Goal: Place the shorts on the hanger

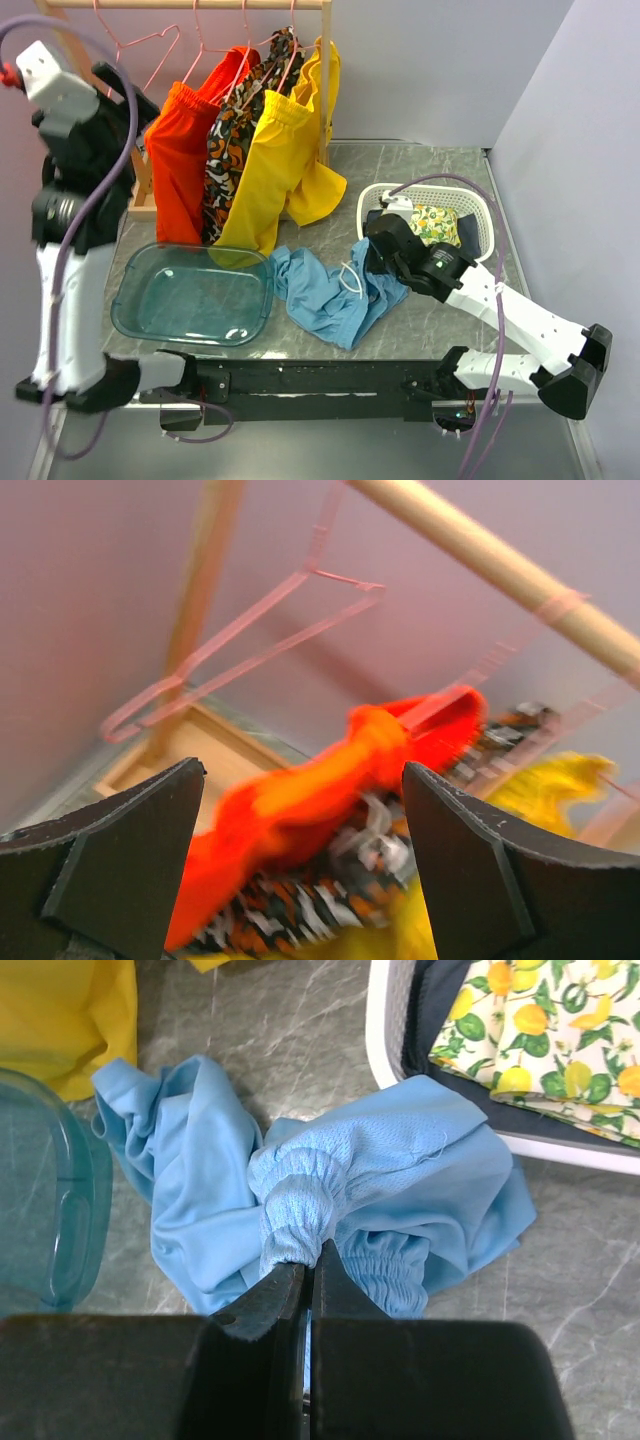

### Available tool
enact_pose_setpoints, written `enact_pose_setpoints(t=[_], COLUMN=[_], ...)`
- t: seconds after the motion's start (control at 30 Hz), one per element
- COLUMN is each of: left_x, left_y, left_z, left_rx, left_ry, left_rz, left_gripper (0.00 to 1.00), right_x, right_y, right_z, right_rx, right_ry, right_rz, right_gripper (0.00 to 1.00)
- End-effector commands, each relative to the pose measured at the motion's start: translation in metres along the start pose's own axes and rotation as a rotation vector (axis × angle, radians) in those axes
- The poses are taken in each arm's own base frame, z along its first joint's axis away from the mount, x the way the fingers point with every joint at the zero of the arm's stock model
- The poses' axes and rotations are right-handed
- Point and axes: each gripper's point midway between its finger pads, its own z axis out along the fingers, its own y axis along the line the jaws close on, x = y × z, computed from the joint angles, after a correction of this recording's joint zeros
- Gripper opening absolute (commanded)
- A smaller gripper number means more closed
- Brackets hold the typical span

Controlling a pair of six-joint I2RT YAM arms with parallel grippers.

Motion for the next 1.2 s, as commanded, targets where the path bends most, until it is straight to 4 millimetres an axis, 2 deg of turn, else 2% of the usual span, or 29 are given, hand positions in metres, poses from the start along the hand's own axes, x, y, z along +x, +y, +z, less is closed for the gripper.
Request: enact_pose_setpoints(t=[0.0,0.03,0.07,0.1,0.13,0.17,0.2,0.23,0.3,0.4,0.5,0.57,0.8,1.0,1.07,1.1,1.13,1.17], left_x=[0.016,0.006,0.002,0.003,0.013,0.011,0.012,0.022,0.021,0.03,0.034,0.037,0.073,0.098,0.098,0.1,0.099,0.095], left_y=[0.006,0.008,0.025,0.03,0.031,0.043,0.045,0.049,0.056,0.064,0.065,0.067,0.086,0.09,0.089,0.091,0.09,0.088], left_z=[0.045,0.052,0.063,0.072,0.089,0.099,0.107,0.117,0.129,0.143,0.156,0.162,0.193,0.205,0.202,0.201,0.2,0.197], left_rx=[0.05,0.052,0.003,-0.008,0.004,-0.012,-0.003,0.007,0.019,0.008,0.009,0.001,-0.057,-0.045,-0.041,-0.043,-0.041,-0.035], left_ry=[0.103,0.09,0.089,0.098,0.133,0.134,0.138,0.164,0.149,0.155,0.154,0.159,0.225,0.285,0.279,0.283,0.277,0.265], left_rz=[0.043,0.03,0.035,0.037,0.042,0.043,0.037,0.037,0.054,0.078,0.102,0.106,0.115,0.102,0.1,0.097,0.094,0.088], left_gripper=[0.86,0.85,0.85,0.85,0.85,0.84,0.84,0.84,0.85,0.85,0.84,0.84,0.77,0.69,0.63,0.58,0.48,0.45], right_x=[-0.004,-0.004,-0.003,-0.003,-0.004,-0.004,-0.003,-0.003,-0.003,-0.003,-0.001,0.002,0.005,0.004,0.005,0.005,0.006,0.005], right_y=[0.012,0.013,0.015,0.016,0.018,0.02,0.022,0.024,0.026,0.03,0.033,0.035,0.033,0.033,0.034,0.034,0.034,0.035], right_z=[0.005,0.005,0.007,0.008,0.008,0.01,0.011,0.011,0.013,0.015,0.017,0.018,0.017,0.014,0.014,0.015,0.016,0.017], right_rx=[-0.05,-0.054,-0.055,-0.058,-0.064,-0.068,-0.073,-0.082,-0.09,-0.104,-0.113,-0.123,-0.136,-0.145,-0.149,-0.148,-0.147,-0.147], right_ry=[-0.008,-0.009,-0.002,0.001,0.003,0.008,0.011,0.014,0.018,0.019,0.029,0.035,0.031,0.025,0.029,0.03,0.032,0.032], right_rz=[-0.008,-0.013,-0.019,-0.02,-0.026,-0.03,-0.033,-0.033,-0.035,-0.041,-0.045,-0.047,-0.043,-0.042,-0.044,-0.044,-0.044,-0.042], right_gripper=[0.0,0.0,0.0,0.0,0.0,0.0,0.0,0.0,0.0,0.0,0.0,0.0,0.0,0.0,0.0,0.0,0.0,0.0])
